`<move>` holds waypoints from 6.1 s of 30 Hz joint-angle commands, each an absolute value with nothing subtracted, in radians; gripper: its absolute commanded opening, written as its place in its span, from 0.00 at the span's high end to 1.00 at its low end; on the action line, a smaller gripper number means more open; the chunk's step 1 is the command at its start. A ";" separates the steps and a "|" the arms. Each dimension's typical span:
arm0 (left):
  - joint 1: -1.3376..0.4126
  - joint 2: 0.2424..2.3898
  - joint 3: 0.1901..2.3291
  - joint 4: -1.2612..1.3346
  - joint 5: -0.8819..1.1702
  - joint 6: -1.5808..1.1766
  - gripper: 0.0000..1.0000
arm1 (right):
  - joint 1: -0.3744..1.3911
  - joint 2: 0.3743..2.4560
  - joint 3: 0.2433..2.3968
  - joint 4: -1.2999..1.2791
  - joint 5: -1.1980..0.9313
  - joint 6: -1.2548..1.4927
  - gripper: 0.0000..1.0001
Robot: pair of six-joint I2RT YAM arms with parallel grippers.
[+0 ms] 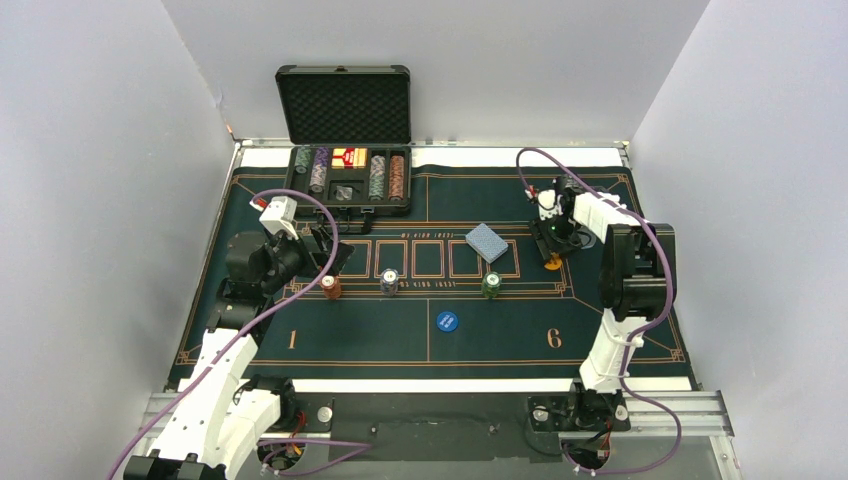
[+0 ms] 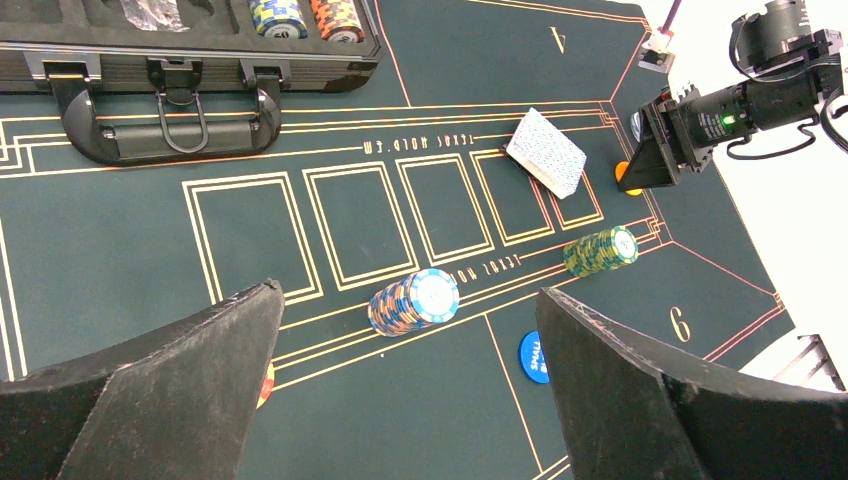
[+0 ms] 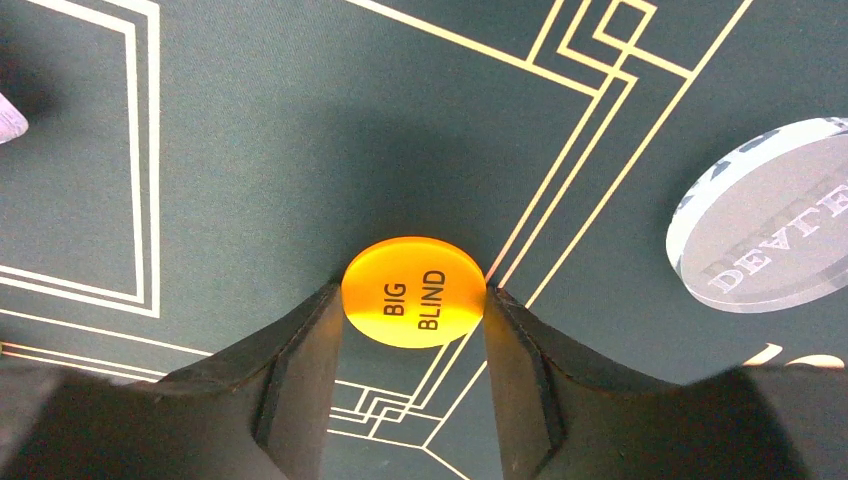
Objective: Distribute texas hold em gaming equipment
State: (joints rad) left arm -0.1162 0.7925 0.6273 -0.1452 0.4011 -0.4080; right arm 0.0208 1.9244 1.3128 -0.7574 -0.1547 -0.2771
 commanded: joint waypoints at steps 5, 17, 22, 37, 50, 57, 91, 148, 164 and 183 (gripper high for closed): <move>-0.113 0.778 0.630 -0.088 0.422 -0.413 0.01 | 0.027 1.874 1.309 -0.756 -0.169 -0.294 0.68; -0.116 0.742 0.695 -0.110 0.443 -0.481 0.01 | 0.091 1.773 1.310 -0.811 -0.173 -0.320 0.69; -0.117 0.714 0.766 -0.146 0.446 -0.509 0.01 | 0.198 1.697 1.344 -0.863 -0.170 -0.312 0.69; -0.136 0.714 1.188 -0.354 0.370 -0.504 0.01 | 0.667 1.768 1.642 -0.977 -0.238 -0.261 0.69; -0.153 0.618 1.226 -0.394 0.289 -0.492 0.01 | 1.073 2.086 1.985 -1.049 -0.251 -0.235 0.69; -0.166 0.586 1.221 -0.412 0.273 -0.475 0.01 | 1.149 2.234 2.097 -1.060 -0.203 -0.213 0.68; -0.191 0.561 1.241 -0.288 0.461 -0.696 0.02 | 0.951 1.826 1.945 -1.248 -0.529 -0.581 0.14; -0.677 1.736 1.324 -0.748 -0.170 -0.326 0.23 | -0.292 1.080 0.867 -0.596 -0.887 -0.311 0.00; -0.706 1.812 1.373 -0.810 -0.226 -0.336 0.37 | -0.289 1.084 0.872 -0.611 -0.890 -0.323 0.00; -0.706 1.820 1.379 -0.819 -0.217 -0.343 0.90 | -0.291 1.081 0.874 -0.622 -0.888 -0.334 0.00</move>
